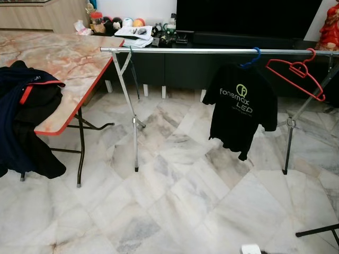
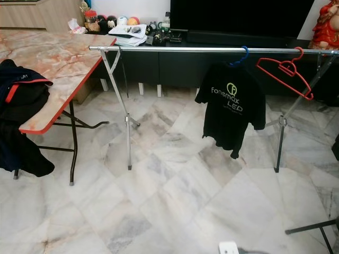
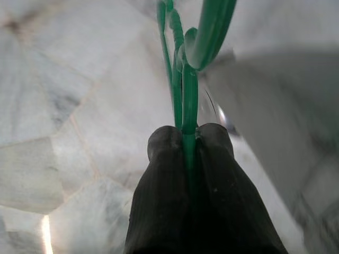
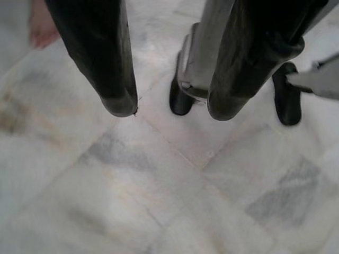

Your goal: Hang hanger

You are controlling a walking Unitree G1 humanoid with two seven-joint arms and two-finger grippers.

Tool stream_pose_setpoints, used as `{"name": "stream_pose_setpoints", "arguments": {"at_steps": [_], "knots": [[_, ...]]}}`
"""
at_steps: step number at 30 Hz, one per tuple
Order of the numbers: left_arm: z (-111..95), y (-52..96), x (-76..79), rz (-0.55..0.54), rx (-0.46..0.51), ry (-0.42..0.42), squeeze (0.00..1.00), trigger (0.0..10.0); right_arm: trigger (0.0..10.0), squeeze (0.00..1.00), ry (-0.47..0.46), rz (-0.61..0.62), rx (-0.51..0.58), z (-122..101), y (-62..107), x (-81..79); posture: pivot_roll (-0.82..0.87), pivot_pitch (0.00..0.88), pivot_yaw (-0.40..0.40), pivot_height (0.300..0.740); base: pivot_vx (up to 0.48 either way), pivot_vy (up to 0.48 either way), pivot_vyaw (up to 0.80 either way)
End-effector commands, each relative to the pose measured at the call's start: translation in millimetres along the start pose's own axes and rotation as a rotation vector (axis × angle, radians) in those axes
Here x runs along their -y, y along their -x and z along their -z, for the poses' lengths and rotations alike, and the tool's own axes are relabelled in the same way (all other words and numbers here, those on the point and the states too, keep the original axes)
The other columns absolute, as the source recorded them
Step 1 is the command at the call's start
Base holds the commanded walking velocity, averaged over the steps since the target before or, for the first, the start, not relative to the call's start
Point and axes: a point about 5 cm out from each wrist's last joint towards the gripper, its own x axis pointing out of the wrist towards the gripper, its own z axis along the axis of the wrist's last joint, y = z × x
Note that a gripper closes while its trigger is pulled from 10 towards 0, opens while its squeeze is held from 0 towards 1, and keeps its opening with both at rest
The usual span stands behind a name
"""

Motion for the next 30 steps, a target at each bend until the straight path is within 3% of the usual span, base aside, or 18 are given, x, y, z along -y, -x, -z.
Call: {"name": "stream_pose_setpoints", "arguments": {"at_steps": [1,6,12,20,27,30], "knots": [[1,0.1,-1.7,-0.030,0.001,0.061,0.00,10.0,10.0,0.00,-0.055,0.015,-0.017,7,0.8,-2.9,0.02,0.129,0.014,0.740,0.000,0.000,0.00],[-15,-3.2,-3.5,-0.041,0.034,0.067,0.00,10.0,10.0,0.00,-0.104,0.023,-0.012,8,0.3,-7.2,0.02,0.122,0.019,0.740,0.000,0.000,0.00],[-24,-5.1,-2.3,-0.025,0.055,0.055,0.00,10.0,10.0,0.00,-0.113,0.048,-0.006,2,-0.3,-0.7,0.01,0.118,0.029,0.740,0.000,0.000,0.00],[-24,-7.0,6.1,0.006,0.045,0.038,0.00,10.0,10.0,0.00,-0.130,0.058,-0.017,7,0.6,-0.5,0.01,0.105,0.037,0.740,0.233,0.000,0.00],[-22,-7.0,8.3,0.016,0.037,0.039,0.00,10.0,10.0,0.00,-0.124,0.046,-0.035,13,1.3,-4.2,0.00,0.085,0.043,0.740,0.292,0.000,-0.75],[-21,-6.9,8.4,0.017,0.032,0.036,0.00,10.0,10.0,0.00,-0.131,0.050,-0.036,15,1.7,-4.0,0.00,0.071,0.049,0.740,0.298,0.000,0.00]]}}
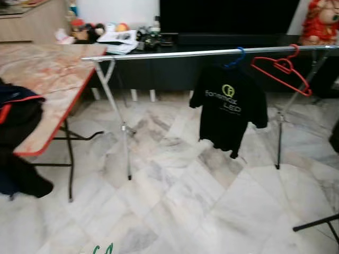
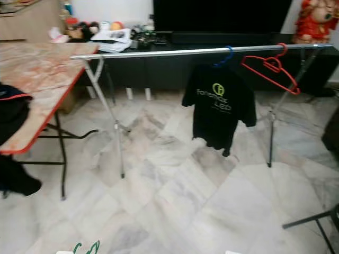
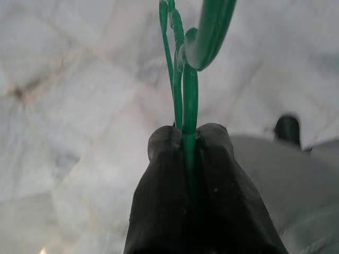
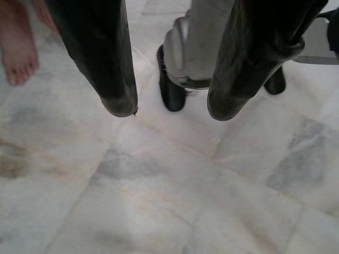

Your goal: Hang hanger

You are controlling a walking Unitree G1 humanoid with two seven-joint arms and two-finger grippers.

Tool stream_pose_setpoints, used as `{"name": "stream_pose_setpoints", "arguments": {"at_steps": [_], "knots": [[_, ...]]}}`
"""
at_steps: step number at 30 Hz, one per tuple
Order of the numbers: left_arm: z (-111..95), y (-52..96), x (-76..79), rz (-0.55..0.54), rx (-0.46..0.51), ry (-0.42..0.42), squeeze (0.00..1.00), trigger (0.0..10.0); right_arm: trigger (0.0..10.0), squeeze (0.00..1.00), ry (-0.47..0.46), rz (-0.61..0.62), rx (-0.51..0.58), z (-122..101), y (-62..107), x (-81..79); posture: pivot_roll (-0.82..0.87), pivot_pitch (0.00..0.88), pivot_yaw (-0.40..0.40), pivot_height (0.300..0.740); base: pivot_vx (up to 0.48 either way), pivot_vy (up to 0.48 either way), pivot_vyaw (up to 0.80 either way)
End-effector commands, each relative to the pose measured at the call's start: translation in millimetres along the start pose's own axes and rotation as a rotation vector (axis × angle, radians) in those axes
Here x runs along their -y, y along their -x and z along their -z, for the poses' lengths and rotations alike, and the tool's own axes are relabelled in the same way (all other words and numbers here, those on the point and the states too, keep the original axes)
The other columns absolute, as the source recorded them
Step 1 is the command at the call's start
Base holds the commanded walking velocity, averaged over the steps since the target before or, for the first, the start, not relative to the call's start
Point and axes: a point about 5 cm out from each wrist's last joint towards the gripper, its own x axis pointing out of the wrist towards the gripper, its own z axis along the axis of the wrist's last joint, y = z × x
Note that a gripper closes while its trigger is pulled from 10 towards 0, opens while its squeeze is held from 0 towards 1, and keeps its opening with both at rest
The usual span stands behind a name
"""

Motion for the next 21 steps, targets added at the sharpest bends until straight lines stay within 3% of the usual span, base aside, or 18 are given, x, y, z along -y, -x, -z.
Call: {"name": "stream_pose_setpoints", "arguments": {"at_steps": [1,9,21], "knots": [[14,3.5,-2.5,-0.005,-0.047,-0.008,0.00,10.0,10.0,0.00,0.001,-0.007,-0.004,1,-0.4,-4.3,0.00,0.071,0.049,0.740,0.296,0.000,0.00],[17,3.9,-1.7,-0.004,-0.058,-0.003,0.00,10.0,10.0,0.00,0.014,-0.023,-0.007,2,-0.2,-7.3,0.00,0.000,0.053,0.740,0.302,0.000,0.00],[19,3.5,0.9,-0.013,-0.069,0.015,0.00,10.0,10.0,0.00,0.045,-0.053,-0.010,3,-1.0,-21.3,0.01,0.000,0.036,0.740,0.305,0.000,0.00]]}}
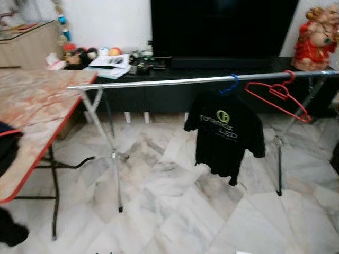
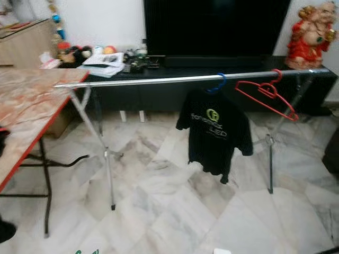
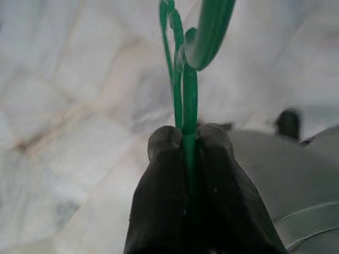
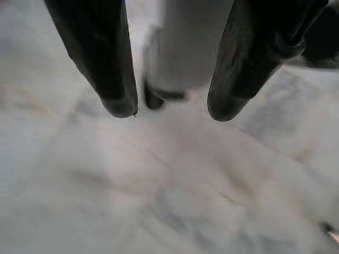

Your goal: Hang hanger

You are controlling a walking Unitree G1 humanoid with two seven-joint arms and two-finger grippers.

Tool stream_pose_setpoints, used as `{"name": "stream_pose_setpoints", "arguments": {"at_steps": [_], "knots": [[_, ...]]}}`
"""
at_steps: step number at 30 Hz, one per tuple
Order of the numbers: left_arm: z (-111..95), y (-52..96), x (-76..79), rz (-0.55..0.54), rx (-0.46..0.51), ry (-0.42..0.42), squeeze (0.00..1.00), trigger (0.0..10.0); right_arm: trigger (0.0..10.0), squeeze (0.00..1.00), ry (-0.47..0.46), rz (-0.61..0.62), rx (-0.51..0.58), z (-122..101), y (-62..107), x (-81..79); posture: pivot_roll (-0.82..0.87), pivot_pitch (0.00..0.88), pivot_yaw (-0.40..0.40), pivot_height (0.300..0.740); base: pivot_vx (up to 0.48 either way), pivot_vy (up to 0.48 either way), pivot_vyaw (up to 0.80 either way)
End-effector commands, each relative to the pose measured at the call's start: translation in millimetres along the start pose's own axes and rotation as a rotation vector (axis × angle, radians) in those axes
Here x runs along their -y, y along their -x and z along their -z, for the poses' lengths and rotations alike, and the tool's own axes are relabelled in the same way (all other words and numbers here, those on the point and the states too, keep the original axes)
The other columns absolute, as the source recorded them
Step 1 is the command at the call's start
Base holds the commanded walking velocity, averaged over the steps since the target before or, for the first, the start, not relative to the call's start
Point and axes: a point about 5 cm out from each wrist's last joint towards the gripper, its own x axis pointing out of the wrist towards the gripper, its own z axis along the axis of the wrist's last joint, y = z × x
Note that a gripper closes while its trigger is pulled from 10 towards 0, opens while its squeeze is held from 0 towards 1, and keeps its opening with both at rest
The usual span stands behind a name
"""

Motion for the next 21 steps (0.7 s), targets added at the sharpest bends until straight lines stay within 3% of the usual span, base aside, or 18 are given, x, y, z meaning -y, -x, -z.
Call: {"name": "stream_pose_setpoints", "arguments": {"at_steps": [1,15,21], "knots": [[6,4.1,-13.1,-0.045,-0.018,0.014,0.00,10.0,10.0,0.00,0.007,-0.026,0.031,-10,-2.2,-11.5,0.01,0.000,0.033,0.740,0.307,0.000,0.00],[17,5.5,-8.6,-0.045,-0.043,0.035,0.00,10.0,10.0,0.00,0.034,-0.044,0.077,-24,-3.3,-12.0,0.02,0.000,0.022,0.740,0.306,0.000,0.00],[11,3.8,-8.6,-0.041,-0.031,0.023,0.00,10.0,10.0,0.00,0.081,-0.070,0.092,-31,-4.2,-19.9,0.01,0.000,0.028,0.740,0.306,0.000,0.00]]}}
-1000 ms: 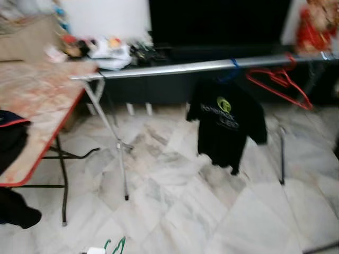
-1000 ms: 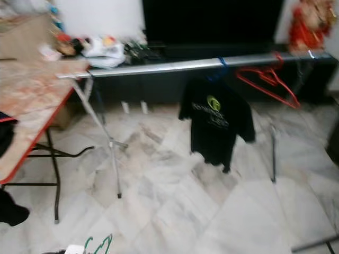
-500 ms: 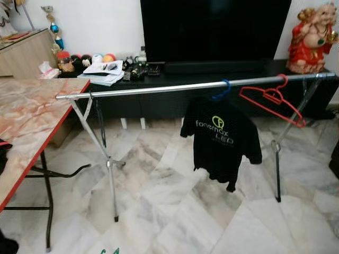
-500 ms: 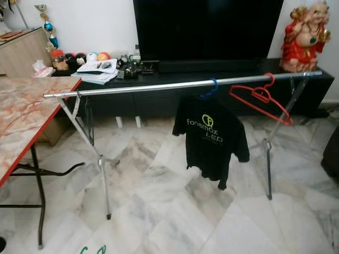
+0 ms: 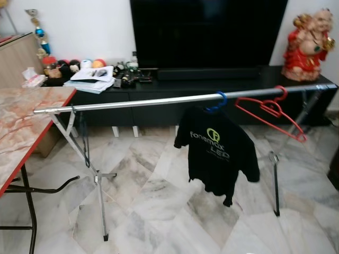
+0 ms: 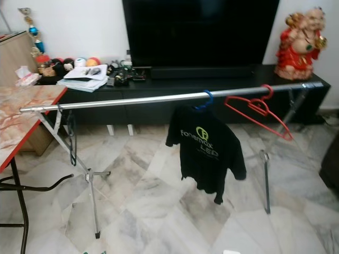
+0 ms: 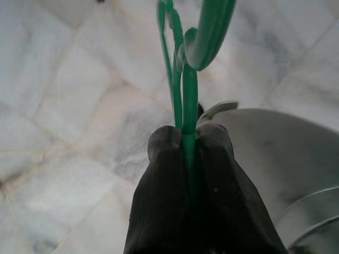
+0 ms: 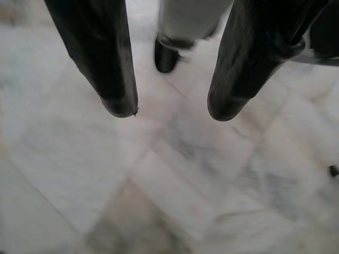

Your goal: Hang hanger

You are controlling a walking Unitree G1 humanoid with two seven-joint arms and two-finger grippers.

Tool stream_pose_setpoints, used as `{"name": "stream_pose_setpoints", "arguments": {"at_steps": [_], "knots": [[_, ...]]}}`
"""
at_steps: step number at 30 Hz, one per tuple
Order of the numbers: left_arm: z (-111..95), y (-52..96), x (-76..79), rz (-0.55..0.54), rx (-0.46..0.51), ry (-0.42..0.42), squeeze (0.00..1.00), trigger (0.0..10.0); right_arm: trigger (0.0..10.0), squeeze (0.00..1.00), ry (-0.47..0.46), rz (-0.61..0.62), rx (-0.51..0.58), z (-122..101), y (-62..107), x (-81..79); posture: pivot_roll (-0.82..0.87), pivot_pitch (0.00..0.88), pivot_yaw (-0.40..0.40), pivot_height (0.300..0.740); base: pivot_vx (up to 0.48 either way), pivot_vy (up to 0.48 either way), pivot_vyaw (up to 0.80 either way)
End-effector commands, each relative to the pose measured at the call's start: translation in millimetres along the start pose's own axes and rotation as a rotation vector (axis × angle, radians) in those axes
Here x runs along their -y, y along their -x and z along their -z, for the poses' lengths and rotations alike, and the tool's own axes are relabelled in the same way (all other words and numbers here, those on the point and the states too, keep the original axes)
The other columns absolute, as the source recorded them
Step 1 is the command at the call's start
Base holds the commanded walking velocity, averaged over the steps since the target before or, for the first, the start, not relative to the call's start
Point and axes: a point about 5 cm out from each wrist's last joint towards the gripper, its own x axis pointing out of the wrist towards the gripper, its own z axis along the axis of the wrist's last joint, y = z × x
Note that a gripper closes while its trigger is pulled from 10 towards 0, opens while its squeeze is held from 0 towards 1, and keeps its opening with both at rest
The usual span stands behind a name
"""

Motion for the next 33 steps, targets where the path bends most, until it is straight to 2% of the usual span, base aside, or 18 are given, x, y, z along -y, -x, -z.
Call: {"name": "stream_pose_setpoints", "arguments": {"at_steps": [1,5,10,15,26,33], "knots": [[-1,-0.3,-0.5,-0.001,-0.007,-0.011,0.00,10.0,10.0,0.00,0.028,-0.024,0.007,-2,-0.8,-7.2,0.01,0.000,0.028,0.740,0.311,0.000,0.00],[3,0.1,0.2,0.004,-0.022,-0.022,0.00,10.0,10.0,0.00,0.060,-0.053,0.023,-1,-0.8,-15.9,0.01,0.013,0.049,0.740,0.304,0.000,0.00],[3,0.5,-0.5,0.007,-0.025,-0.030,0.00,10.0,10.0,0.00,0.050,-0.051,0.024,-1,-0.8,-16.3,0.01,0.031,0.051,0.740,0.305,0.000,0.43],[4,1.3,-2.6,0.010,-0.027,-0.034,0.00,10.0,10.0,0.00,0.033,-0.059,0.033,0,-0.5,-18.7,-0.01,0.056,0.061,0.740,0.307,0.000,0.00],[9,6.0,-16.8,-0.006,-0.042,-0.041,0.00,10.0,10.0,0.00,0.036,-0.042,0.002,15,2.9,-11.2,-0.01,0.086,0.058,0.740,0.309,0.000,0.00],[12,6.2,-15.6,-0.006,-0.053,-0.047,0.00,10.0,10.0,0.00,0.030,-0.039,-0.009,18,3.7,-9.5,0.00,0.088,0.062,0.740,0.311,0.000,0.00]]}}
